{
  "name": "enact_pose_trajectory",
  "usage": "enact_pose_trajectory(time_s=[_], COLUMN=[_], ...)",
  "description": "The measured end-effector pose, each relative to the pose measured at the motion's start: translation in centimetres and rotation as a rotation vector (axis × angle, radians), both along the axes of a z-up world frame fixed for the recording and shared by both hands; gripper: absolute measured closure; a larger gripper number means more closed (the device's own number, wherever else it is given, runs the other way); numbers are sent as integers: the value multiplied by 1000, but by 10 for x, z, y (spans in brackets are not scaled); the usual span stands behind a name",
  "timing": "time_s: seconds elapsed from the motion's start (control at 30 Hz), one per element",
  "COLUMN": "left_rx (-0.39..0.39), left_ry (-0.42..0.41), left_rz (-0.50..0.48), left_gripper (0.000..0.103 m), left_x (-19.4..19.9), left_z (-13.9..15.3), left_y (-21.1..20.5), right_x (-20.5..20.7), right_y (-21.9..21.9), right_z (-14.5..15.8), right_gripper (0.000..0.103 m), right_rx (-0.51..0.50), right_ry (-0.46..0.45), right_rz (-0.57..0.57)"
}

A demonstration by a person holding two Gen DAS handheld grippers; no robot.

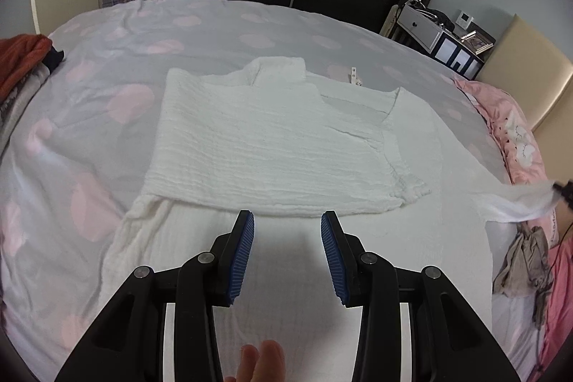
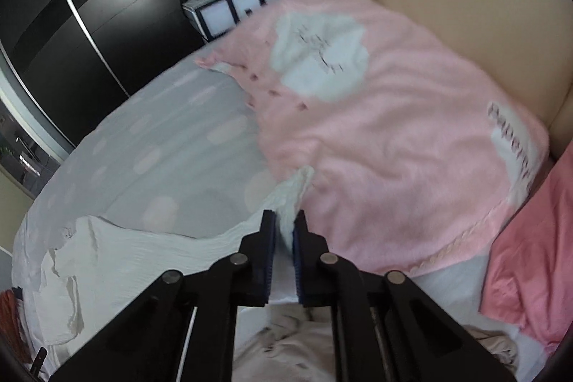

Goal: Fold clothes

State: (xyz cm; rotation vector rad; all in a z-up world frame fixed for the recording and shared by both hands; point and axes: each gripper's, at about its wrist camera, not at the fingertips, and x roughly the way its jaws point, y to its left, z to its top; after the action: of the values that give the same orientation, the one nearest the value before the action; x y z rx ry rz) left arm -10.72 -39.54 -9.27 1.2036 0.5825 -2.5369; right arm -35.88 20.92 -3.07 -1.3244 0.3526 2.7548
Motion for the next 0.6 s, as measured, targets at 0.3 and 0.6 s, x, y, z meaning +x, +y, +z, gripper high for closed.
enact_pose_trajectory(time_s=[0.3,0.6], left_rx=[-82,-116], left_ry=[-14,-14], left_rz=[-35,-38], left_gripper=[62,62], left_x=[18,34], left_z=[19,27], left_y=[-14,-34], right_x=[2,17], right_y=[-139,-317], right_z=[121,155], right_gripper=[94,94], right_rx=[230,384], right_ry=[57,19], right_rz=[107,257])
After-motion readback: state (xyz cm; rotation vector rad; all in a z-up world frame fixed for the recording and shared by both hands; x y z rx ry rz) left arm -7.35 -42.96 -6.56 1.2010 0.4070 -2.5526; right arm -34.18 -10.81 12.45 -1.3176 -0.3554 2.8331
